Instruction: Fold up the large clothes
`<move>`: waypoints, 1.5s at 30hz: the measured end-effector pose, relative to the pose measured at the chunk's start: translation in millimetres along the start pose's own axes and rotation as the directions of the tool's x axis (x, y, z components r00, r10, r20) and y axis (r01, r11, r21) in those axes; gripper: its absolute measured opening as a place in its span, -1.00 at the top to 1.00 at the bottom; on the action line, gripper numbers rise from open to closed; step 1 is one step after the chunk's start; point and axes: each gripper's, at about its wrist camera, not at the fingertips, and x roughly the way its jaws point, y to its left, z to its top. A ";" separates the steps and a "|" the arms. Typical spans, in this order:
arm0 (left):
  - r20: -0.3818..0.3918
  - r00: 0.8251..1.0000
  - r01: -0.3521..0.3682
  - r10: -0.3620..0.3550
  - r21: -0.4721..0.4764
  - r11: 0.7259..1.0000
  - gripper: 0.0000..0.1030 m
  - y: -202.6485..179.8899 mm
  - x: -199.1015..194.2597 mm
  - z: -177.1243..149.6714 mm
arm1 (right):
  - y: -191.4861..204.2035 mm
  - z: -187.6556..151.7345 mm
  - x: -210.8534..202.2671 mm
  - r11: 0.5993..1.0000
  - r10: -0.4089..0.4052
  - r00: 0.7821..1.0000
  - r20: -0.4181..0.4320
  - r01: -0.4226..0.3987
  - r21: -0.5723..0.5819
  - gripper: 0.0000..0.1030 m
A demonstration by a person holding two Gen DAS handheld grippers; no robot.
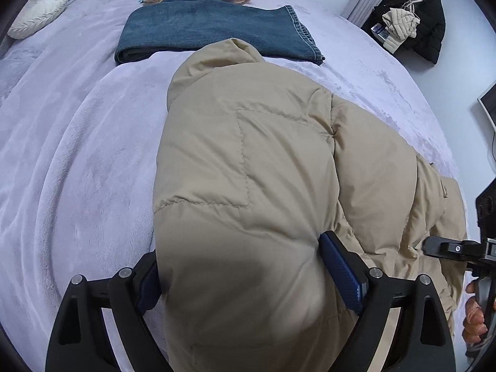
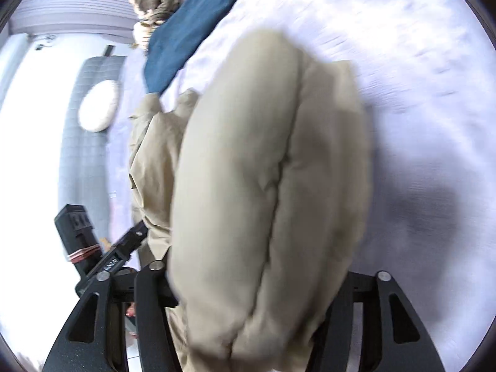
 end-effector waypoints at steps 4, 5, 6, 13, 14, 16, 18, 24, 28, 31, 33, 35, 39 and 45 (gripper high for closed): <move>0.012 1.000 -0.017 0.017 -0.008 1.000 -0.78 -2.5 0.1 1.1 | 20.0 -15.1 -37.2 0.979 -0.198 0.972 0.129 0.203 -0.031 -0.24; 0.017 1.000 -0.023 0.023 -0.008 1.000 -0.78 -3.9 0.1 0.5 | 30.1 -23.7 -55.0 0.962 -0.250 0.947 0.202 0.267 -0.058 -0.21; 0.020 0.999 -0.028 0.028 -0.006 1.000 -0.78 -5.1 1.1 0.6 | 34.2 -27.4 -76.3 0.956 -0.256 0.933 0.255 0.283 -0.075 -0.03; 0.064 0.991 -0.118 0.117 0.010 0.993 -0.80 -14.8 -20.1 8.3 | 91.6 -2.3 -37.7 0.977 -0.095 0.955 0.280 0.143 -0.156 0.76; 0.115 0.986 -0.121 0.118 0.021 0.992 -0.80 -16.0 -31.9 9.8 | 89.5 -5.7 -30.3 0.980 -0.085 0.959 0.272 0.130 -0.152 0.77; 0.201 0.974 -0.116 0.102 0.059 0.991 -0.80 -18.5 -50.9 16.5 | 96.8 5.2 -0.5 0.981 -0.091 0.961 0.262 0.132 -0.144 0.78; 0.210 0.974 -0.111 0.089 0.091 0.990 -0.80 -18.4 -49.6 26.5 | 106.8 9.6 15.7 0.974 -0.138 0.955 0.263 0.180 -0.141 0.79; 0.098 0.990 -0.113 0.101 0.124 0.986 -0.81 -22.8 2.6 29.0 | 69.1 21.7 39.2 0.951 -0.274 0.937 0.217 0.298 -0.084 1.00; 0.101 0.988 -0.131 0.117 0.145 0.981 -0.83 -33.7 12.2 23.7 | 45.4 27.9 48.3 0.951 -0.273 0.937 0.218 0.297 -0.085 1.00; 0.102 0.987 -0.140 0.126 0.152 0.978 -0.86 -33.3 12.5 21.2 | 37.2 25.9 48.2 0.956 -0.261 0.940 0.218 0.283 -0.075 1.00; 0.103 0.987 -0.140 0.125 0.150 0.979 -0.87 -30.8 10.4 19.4 | 37.0 22.4 41.1 0.959 -0.259 0.941 0.219 0.277 -0.059 1.00; 0.101 0.988 -0.132 0.119 0.138 0.982 -0.87 -26.7 9.6 17.9 | 41.8 16.7 32.1 0.960 -0.257 0.944 0.209 0.273 -0.052 1.00; 0.104 0.988 -0.127 0.114 0.122 0.984 -0.87 -23.4 8.6 16.7 | 59.4 -5.3 13.0 0.959 -0.252 0.945 0.210 0.273 -0.079 1.00; 0.085 0.989 -0.126 0.117 0.102 0.987 -0.87 -21.0 -1.2 16.4 | 85.2 -57.4 -12.6 0.954 -0.247 0.942 0.229 0.278 -0.116 0.94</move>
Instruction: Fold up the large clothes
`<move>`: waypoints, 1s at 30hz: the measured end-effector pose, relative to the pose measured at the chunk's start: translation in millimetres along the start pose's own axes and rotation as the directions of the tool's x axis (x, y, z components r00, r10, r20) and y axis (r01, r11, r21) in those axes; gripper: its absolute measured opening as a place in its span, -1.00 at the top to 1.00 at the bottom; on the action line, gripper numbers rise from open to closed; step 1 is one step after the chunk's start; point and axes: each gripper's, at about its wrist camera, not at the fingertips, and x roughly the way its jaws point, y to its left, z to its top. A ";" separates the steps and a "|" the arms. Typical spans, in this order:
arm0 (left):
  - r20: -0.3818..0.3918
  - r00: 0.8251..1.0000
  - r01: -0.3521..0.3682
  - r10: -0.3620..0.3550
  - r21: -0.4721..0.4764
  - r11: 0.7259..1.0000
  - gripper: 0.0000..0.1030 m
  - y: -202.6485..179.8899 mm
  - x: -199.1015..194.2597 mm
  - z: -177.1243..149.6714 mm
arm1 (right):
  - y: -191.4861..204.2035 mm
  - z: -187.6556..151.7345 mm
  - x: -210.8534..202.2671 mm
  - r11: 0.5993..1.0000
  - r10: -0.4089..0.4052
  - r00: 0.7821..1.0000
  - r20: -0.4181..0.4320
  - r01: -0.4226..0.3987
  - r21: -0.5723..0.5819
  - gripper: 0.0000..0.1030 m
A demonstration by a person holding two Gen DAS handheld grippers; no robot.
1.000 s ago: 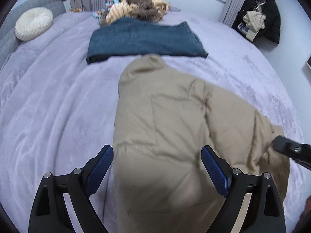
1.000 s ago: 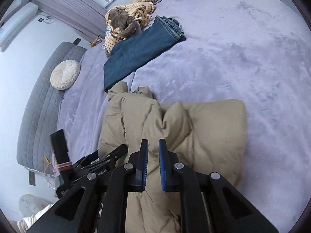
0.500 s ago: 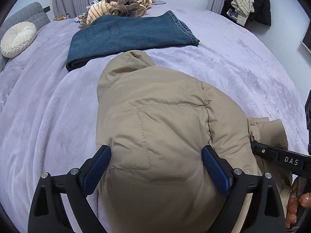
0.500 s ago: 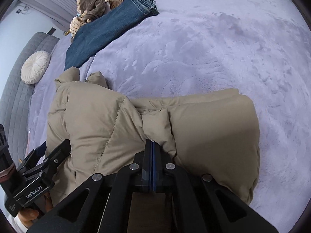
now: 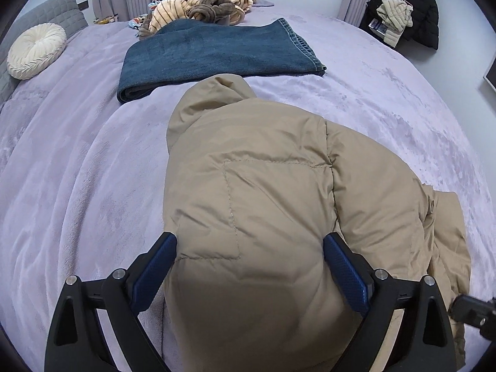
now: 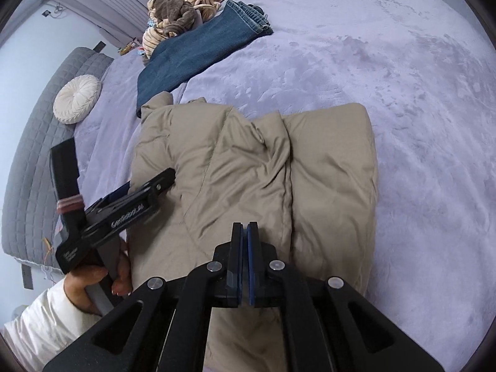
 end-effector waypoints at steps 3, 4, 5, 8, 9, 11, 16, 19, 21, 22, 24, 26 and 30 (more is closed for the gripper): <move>-0.015 1.000 -0.001 0.001 0.004 1.000 -0.87 3.6 -13.2 -5.2 | 6.2 -21.1 -10.8 1.000 -0.011 1.000 -0.003 0.011 -0.018 0.94; -0.019 1.000 -0.003 0.003 0.002 1.000 -0.87 5.5 -19.0 -9.1 | 7.6 -25.9 -11.3 1.000 -0.018 1.000 -0.007 0.018 -0.021 0.94; -0.024 1.000 -0.002 0.002 -0.002 1.000 -0.87 7.4 -24.2 -13.1 | 6.5 -31.2 -12.5 1.000 -0.024 1.000 -0.015 0.024 -0.017 0.94; -0.036 0.999 0.015 -0.016 -0.015 1.000 -0.87 14.4 -42.9 -29.3 | 0.0 -43.5 -10.4 0.999 -0.045 0.998 -0.054 0.045 0.005 0.94; -0.039 0.999 0.021 -0.021 -0.014 1.000 -0.87 16.2 -49.6 -35.2 | -2.2 -47.2 -9.1 0.998 -0.058 0.996 -0.063 0.059 0.003 0.94; -0.054 0.998 0.025 -0.025 0.005 1.000 -0.87 17.3 -61.7 -48.4 | -7.5 -54.1 -7.0 0.998 -0.067 0.995 -0.081 0.068 0.012 0.94; -0.103 0.994 0.027 -0.019 0.070 0.997 -0.87 13.1 -83.9 -78.8 | -12.0 -65.3 -2.7 0.995 -0.091 0.991 -0.098 0.095 0.032 0.94; -0.116 0.993 0.030 -0.022 0.075 0.997 -0.87 12.8 -98.3 -92.0 | -8.9 -69.5 -6.3 0.993 -0.108 0.990 -0.095 0.112 0.039 0.94; -0.116 0.993 0.044 -0.037 0.065 0.997 -0.87 13.4 -108.5 -99.4 | -7.4 -71.6 -11.5 0.992 -0.111 0.989 -0.093 0.116 0.049 0.94; -0.116 0.992 0.048 -0.041 0.062 0.997 -0.88 13.5 -112.5 -102.5 | -6.4 -73.5 -15.3 0.991 -0.113 0.990 -0.089 0.118 0.055 0.94; -0.117 0.992 0.052 -0.045 0.057 0.997 -1.00 13.4 -119.2 -108.0 | -4.0 -77.8 -23.3 0.990 -0.117 0.990 -0.081 0.122 0.066 0.94; -0.119 0.992 0.049 -0.042 0.055 0.997 -1.00 12.9 -124.8 -113.6 | -1.8 -82.1 -30.8 0.990 -0.115 0.991 -0.073 0.121 0.078 0.94; -0.125 0.992 0.026 -0.021 0.040 0.999 -1.00 14.4 -133.3 -121.4 | 2.2 -91.4 -41.3 0.989 -0.118 0.990 -0.072 0.123 0.079 0.94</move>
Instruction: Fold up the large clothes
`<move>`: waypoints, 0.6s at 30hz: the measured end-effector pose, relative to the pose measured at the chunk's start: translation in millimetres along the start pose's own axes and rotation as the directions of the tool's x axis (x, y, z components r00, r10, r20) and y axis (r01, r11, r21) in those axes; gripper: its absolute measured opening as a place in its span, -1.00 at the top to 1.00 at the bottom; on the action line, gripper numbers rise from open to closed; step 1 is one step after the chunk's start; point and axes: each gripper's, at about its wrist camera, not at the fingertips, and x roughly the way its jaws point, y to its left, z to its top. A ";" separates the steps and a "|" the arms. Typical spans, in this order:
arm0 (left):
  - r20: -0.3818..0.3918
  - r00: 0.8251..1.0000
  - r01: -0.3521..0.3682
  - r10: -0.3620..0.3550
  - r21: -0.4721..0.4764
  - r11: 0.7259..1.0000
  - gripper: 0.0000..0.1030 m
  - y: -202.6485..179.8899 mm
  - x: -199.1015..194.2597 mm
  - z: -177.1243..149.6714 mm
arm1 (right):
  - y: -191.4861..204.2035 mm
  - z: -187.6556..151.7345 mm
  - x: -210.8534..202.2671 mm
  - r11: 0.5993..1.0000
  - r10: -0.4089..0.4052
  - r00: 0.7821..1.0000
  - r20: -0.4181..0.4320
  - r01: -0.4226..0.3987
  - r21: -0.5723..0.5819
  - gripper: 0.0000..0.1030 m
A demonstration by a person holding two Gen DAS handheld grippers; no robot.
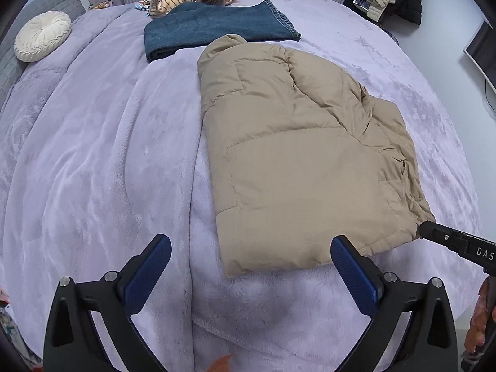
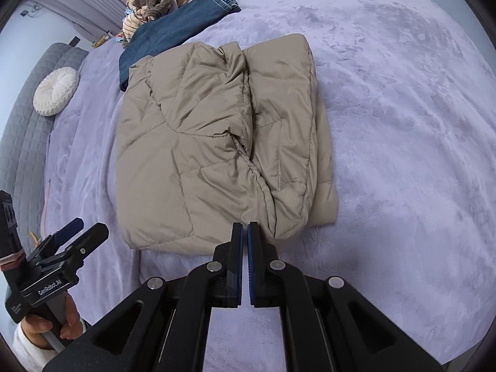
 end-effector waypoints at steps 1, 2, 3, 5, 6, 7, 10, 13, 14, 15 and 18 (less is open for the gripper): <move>0.003 1.000 -0.011 0.011 -0.004 1.000 -1.00 -0.1 -2.6 -2.2 | 0.6 -2.6 -2.2 1.000 -0.001 1.000 -0.003 0.001 -0.001 0.94; 0.004 1.000 -0.020 0.020 -0.008 1.000 -1.00 -0.5 -5.7 -4.7 | 0.9 -5.5 -3.9 1.000 -0.002 1.000 -0.005 0.002 -0.004 0.94; 0.005 1.000 -0.022 0.022 -0.009 1.000 -1.00 0.1 -7.8 -5.4 | 1.3 -8.5 -4.9 1.000 -0.004 1.000 -0.009 0.004 -0.004 0.94; 0.015 0.999 -0.037 0.037 -0.003 0.999 -1.00 -1.0 -13.4 -9.3 | 1.4 -13.9 -7.2 1.000 -0.003 1.000 -0.019 0.003 -0.002 0.94; 0.023 0.998 -0.051 0.051 0.003 0.999 -1.00 -2.7 -16.8 -11.8 | 1.7 -15.9 -8.9 1.000 0.000 1.000 -0.022 0.000 -0.004 0.94; 0.030 0.998 -0.062 0.062 0.009 0.998 -1.00 -4.6 -20.5 -14.6 | 2.4 -18.2 -10.8 1.000 0.001 1.000 -0.023 -0.002 -0.008 0.94; 0.044 0.996 -0.080 0.079 0.007 0.997 -1.00 -9.5 -33.9 -23.1 | 5.5 -24.2 -16.3 0.999 0.003 1.000 -0.025 -0.004 -0.038 0.93; 0.070 0.994 -0.088 0.088 -0.007 0.996 -1.00 -14.6 -51.8 -30.9 | 6.8 -32.1 -23.7 0.998 -0.012 1.000 -0.029 0.010 -0.061 0.93; 0.080 0.992 -0.097 0.098 -0.008 0.995 -1.00 -17.3 -57.4 -33.6 | 6.6 -34.5 -27.6 0.998 -0.013 1.000 -0.026 0.011 -0.065 0.93; 0.084 0.991 -0.106 0.106 -0.009 0.994 -1.00 -19.3 -61.9 -35.1 | 6.7 -36.3 -31.3 0.998 -0.014 1.000 -0.021 0.012 -0.068 0.93; 0.095 0.990 -0.100 0.102 -0.018 0.995 -1.00 -24.6 -75.7 -40.7 | 8.3 -42.2 -45.6 0.996 -0.025 1.000 -0.003 0.025 -0.081 0.83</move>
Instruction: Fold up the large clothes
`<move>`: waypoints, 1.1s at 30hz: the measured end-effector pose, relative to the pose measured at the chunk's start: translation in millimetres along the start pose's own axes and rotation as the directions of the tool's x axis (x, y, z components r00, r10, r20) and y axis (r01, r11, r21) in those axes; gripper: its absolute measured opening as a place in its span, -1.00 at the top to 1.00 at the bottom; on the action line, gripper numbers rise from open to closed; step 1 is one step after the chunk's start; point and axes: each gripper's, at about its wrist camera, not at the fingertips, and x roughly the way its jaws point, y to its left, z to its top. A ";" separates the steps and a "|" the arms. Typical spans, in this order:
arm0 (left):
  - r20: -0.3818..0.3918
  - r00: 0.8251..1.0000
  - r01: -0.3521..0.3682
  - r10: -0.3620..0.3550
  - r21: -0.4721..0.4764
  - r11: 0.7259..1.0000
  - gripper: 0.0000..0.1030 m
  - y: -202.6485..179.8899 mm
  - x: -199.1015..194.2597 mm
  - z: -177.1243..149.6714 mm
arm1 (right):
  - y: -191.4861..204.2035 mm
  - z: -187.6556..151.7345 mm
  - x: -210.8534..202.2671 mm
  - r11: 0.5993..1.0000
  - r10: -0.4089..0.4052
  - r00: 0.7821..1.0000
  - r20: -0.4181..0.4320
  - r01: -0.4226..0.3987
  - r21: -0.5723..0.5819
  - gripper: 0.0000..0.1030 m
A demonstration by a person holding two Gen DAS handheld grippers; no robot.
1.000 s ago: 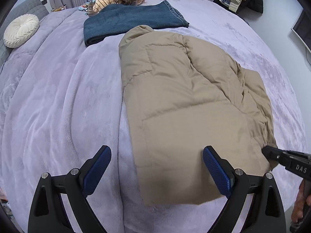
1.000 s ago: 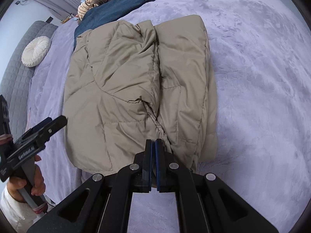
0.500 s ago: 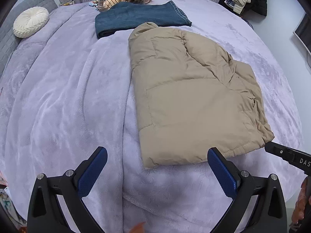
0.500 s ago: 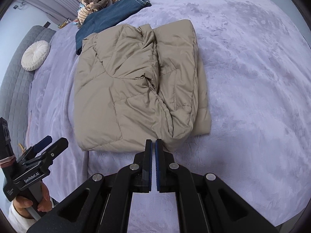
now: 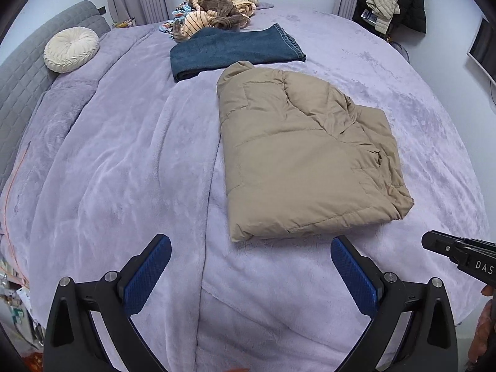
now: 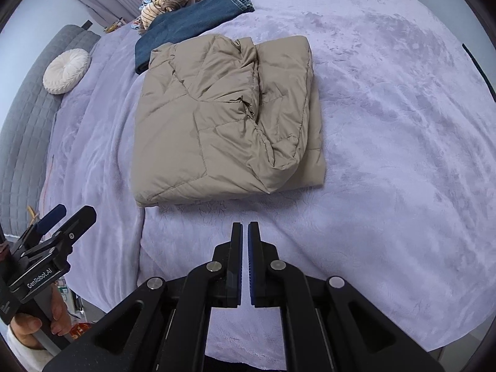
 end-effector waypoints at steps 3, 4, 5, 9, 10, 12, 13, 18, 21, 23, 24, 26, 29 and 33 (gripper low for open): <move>0.018 1.000 -0.001 0.001 -0.011 1.000 -1.00 -2.1 -14.6 -4.3 | 3.6 -4.4 -17.2 1.000 -0.013 0.999 0.032 0.014 -0.020 -0.18; 0.026 1.000 -0.003 0.003 -0.012 1.000 -1.00 -2.8 -19.8 -5.8 | 4.9 -5.7 -24.1 1.000 -0.015 0.998 0.054 0.016 -0.026 -0.28; 0.034 0.999 -0.005 0.006 -0.014 1.000 -1.00 -3.3 -24.1 -7.2 | 6.4 -6.7 -30.7 0.999 -0.014 0.997 0.075 0.017 -0.034 -0.29; 0.051 0.999 -0.003 0.004 -0.021 1.000 -1.00 -4.7 -40.2 -10.5 | 13.9 -8.9 -50.3 0.998 -0.009 0.994 0.110 0.015 -0.053 -0.29; 0.053 0.999 -0.004 0.005 -0.024 1.000 -1.00 -4.4 -43.5 -10.4 | 15.8 -9.3 -53.0 0.998 -0.018 0.993 0.115 0.024 -0.057 -0.29; 0.061 0.998 -0.001 0.003 -0.032 1.000 -1.00 -4.5 -51.0 -9.1 | 21.2 -10.2 -60.6 0.997 -0.034 0.990 0.137 0.044 -0.069 -0.32; 0.067 0.998 0.000 0.003 -0.034 0.999 -1.00 -4.1 -54.9 -8.7 | 23.3 -11.1 -63.8 0.996 -0.040 0.988 0.146 0.051 -0.072 -0.36; 0.100 0.995 -0.003 0.007 -0.039 0.999 -1.00 -2.8 -74.3 -5.9 | 34.9 -11.3 -85.4 0.991 -0.079 0.973 0.218 0.101 -0.091 -0.57; 0.114 0.993 -0.015 0.020 -0.043 0.999 -1.00 -2.2 -82.6 -3.7 | 41.0 -10.7 -97.5 0.987 -0.097 0.962 0.257 0.126 -0.098 -0.62; 0.121 0.992 -0.019 0.024 -0.043 0.999 -1.00 -1.9 -86.6 -2.5 | 45.4 -10.6 -104.6 0.983 -0.113 0.953 0.280 0.147 -0.106 -0.66; 0.125 0.992 -0.019 0.024 -0.043 0.999 -1.00 -2.0 -88.8 -2.0 | 47.3 -11.0 -107.9 0.982 -0.120 0.948 0.293 0.158 -0.108 -0.72; 0.131 0.991 -0.021 0.027 -0.046 0.999 -1.00 -1.2 -91.9 -1.2 | 49.5 -11.3 -113.1 0.979 -0.129 0.939 0.318 0.172 -0.109 -0.98; 0.139 0.990 -0.026 0.032 -0.049 0.998 -1.00 -0.9 -95.5 -1.0 | 52.7 -11.8 -118.3 0.977 -0.133 0.927 0.349 0.183 -0.111 -0.99; 0.147 0.989 -0.027 0.034 -0.055 0.998 -1.00 -0.8 -99.1 -0.2 | 52.7 -10.5 -118.9 0.979 -0.133 0.933 0.334 0.177 -0.105 -0.99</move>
